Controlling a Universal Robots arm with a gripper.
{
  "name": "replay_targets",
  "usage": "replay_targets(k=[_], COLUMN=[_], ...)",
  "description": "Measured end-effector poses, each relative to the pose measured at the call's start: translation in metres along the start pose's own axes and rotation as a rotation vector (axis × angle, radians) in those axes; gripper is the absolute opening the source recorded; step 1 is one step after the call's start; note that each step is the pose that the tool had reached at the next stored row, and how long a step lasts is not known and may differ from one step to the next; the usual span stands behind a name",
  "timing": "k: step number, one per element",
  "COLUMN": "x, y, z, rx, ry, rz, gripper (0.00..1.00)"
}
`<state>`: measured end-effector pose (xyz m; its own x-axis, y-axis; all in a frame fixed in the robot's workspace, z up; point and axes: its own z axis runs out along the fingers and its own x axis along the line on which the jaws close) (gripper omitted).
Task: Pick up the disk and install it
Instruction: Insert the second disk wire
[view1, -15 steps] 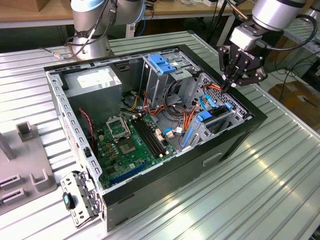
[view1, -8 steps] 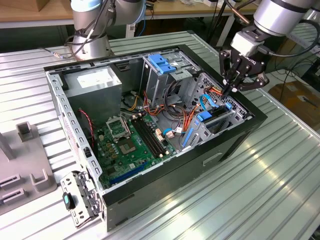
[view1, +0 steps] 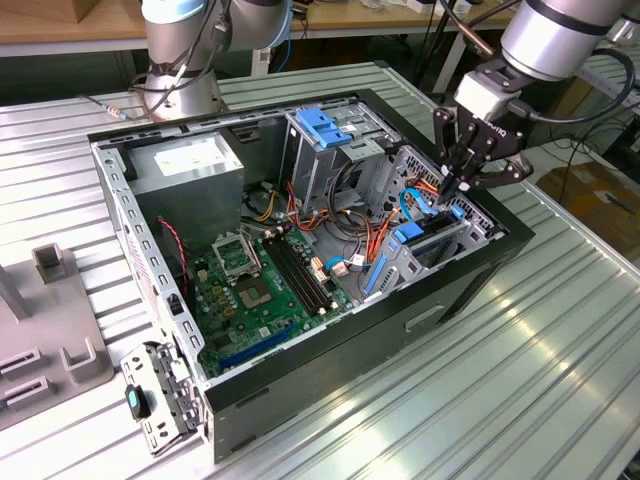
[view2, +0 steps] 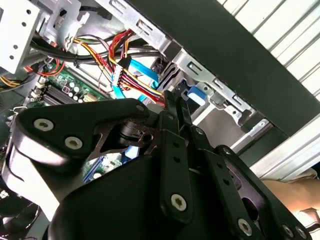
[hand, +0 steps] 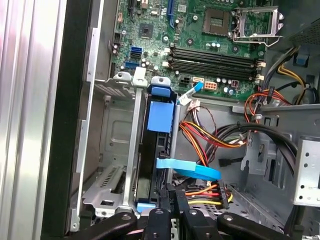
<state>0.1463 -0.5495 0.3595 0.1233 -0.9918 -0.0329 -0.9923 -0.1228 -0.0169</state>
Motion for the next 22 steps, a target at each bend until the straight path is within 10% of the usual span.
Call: replay_targets(k=[22], x=[0.0012], y=[0.0009], z=[0.0036], rx=[0.0022], ry=[0.0010], rz=[0.065], gripper=[0.16])
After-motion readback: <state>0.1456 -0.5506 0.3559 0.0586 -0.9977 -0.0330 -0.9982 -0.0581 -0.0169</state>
